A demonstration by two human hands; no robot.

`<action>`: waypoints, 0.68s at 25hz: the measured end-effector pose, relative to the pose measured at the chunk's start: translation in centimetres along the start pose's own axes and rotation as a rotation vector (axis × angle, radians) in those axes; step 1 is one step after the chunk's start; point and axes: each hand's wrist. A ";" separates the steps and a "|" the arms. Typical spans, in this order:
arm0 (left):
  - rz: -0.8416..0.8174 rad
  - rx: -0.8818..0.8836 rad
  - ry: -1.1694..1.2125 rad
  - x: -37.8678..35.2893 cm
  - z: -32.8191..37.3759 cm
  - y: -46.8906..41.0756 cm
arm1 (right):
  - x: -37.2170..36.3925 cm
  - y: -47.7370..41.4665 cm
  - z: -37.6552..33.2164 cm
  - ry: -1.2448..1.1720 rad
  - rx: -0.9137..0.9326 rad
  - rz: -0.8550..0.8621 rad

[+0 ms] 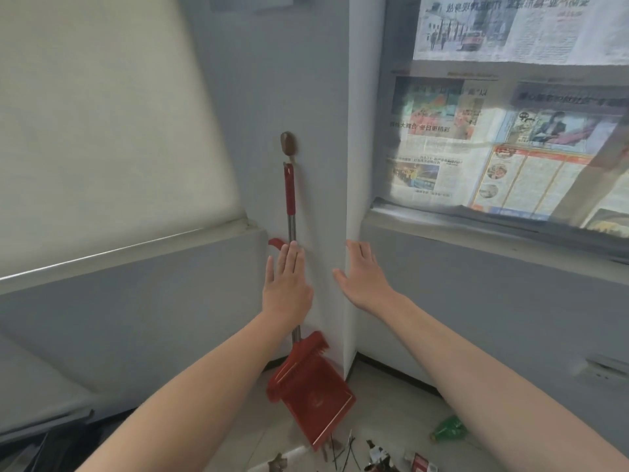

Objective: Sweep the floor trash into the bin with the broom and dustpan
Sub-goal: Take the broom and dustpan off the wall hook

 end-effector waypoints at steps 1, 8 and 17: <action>-0.008 -0.001 0.002 -0.6 -1.0 -1.5 | -0.4 -1.4 -0.1 -0.032 -0.004 -0.019; -0.111 0.074 0.114 -3.3 -8.7 -12.2 | -5.6 -12.3 -3.9 -0.168 -0.120 -0.101; -0.336 -0.161 -0.011 -10.4 -12.6 -21.6 | -12.5 -21.9 -5.7 -0.221 -0.350 0.030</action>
Point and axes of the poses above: each hand's wrist, its own y-axis away from the middle knuckle, its own x-axis out of the back of the hand, z = x × y
